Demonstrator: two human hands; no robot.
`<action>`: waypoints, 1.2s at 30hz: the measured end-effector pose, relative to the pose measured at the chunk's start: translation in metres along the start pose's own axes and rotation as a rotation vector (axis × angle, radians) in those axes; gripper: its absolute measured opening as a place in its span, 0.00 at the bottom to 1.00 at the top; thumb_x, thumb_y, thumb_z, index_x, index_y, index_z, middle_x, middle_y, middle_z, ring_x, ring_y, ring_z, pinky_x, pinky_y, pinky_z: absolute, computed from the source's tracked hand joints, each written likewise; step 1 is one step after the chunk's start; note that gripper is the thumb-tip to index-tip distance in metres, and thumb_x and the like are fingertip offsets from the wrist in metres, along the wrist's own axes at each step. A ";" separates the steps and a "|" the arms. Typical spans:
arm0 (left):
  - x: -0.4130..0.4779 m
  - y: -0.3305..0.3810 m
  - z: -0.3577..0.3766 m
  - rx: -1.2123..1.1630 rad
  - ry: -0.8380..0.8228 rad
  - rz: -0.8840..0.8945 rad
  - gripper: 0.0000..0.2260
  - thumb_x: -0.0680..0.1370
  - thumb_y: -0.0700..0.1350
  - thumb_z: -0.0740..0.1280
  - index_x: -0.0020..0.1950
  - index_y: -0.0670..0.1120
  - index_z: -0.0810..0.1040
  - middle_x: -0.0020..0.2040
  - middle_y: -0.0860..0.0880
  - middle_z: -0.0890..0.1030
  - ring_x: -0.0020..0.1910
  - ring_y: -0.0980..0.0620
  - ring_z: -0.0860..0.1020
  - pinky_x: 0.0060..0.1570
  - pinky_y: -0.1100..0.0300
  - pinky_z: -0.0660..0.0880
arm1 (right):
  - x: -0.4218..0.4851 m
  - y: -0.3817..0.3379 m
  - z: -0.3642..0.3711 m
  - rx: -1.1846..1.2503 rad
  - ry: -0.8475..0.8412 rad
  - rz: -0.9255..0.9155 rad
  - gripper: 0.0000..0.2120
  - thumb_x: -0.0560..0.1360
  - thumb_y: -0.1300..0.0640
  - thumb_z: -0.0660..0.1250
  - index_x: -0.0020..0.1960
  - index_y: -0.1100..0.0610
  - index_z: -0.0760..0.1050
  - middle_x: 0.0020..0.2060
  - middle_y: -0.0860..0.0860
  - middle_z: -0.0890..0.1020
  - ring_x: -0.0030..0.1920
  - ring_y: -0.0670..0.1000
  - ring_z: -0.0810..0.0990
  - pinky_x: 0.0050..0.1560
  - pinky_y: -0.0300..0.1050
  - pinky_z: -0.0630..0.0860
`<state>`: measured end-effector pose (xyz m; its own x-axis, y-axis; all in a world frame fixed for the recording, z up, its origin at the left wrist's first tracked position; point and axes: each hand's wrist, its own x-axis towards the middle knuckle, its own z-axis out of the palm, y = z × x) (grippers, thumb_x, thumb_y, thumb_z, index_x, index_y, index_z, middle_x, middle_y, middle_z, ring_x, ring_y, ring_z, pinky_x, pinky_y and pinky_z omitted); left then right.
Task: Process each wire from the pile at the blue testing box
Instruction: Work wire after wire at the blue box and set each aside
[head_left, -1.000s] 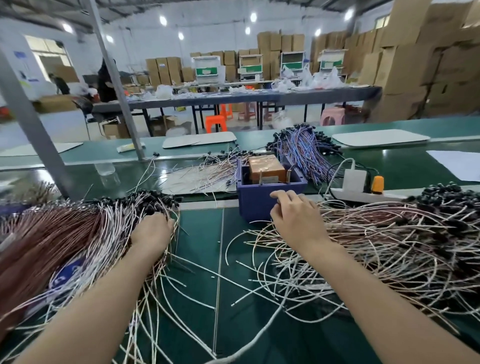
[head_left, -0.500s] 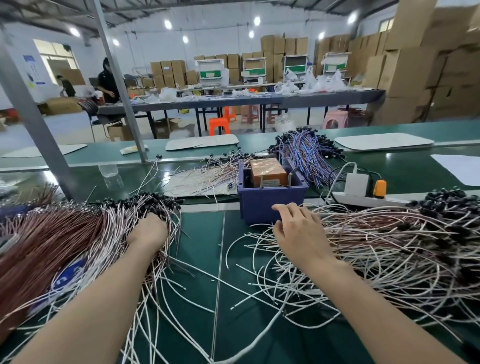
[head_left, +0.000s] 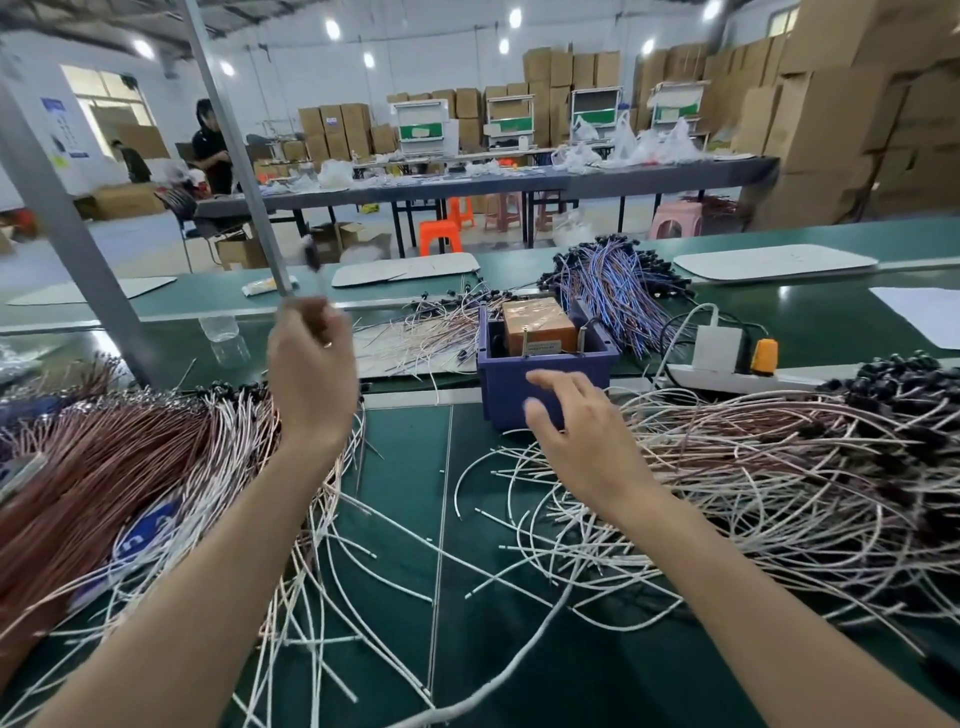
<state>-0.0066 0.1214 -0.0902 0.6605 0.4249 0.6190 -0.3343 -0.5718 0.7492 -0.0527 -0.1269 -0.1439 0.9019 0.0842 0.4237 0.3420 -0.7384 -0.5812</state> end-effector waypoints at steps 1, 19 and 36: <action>-0.008 0.022 0.001 -0.049 -0.069 0.144 0.03 0.83 0.46 0.62 0.55 0.47 0.73 0.43 0.51 0.79 0.42 0.57 0.80 0.44 0.58 0.80 | 0.003 -0.011 -0.001 0.196 -0.056 0.000 0.25 0.83 0.39 0.56 0.76 0.48 0.66 0.70 0.44 0.72 0.67 0.43 0.72 0.69 0.45 0.67; -0.063 0.051 0.011 0.283 -0.685 0.662 0.11 0.83 0.53 0.63 0.56 0.50 0.82 0.47 0.57 0.81 0.45 0.56 0.77 0.48 0.53 0.75 | 0.002 -0.007 -0.046 1.173 0.102 0.213 0.13 0.79 0.47 0.65 0.51 0.57 0.78 0.26 0.47 0.65 0.23 0.45 0.59 0.21 0.36 0.59; -0.092 0.047 0.048 -0.201 -0.333 -0.322 0.06 0.83 0.46 0.61 0.48 0.47 0.75 0.44 0.50 0.78 0.41 0.51 0.76 0.41 0.59 0.74 | -0.010 0.021 0.010 1.230 0.122 0.378 0.12 0.79 0.49 0.64 0.55 0.54 0.82 0.29 0.47 0.74 0.24 0.42 0.64 0.23 0.32 0.61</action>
<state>-0.0510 0.0221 -0.1232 0.9190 0.2918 0.2652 -0.1797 -0.2886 0.9404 -0.0515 -0.1362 -0.1674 0.9878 -0.1030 0.1165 0.1484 0.4002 -0.9043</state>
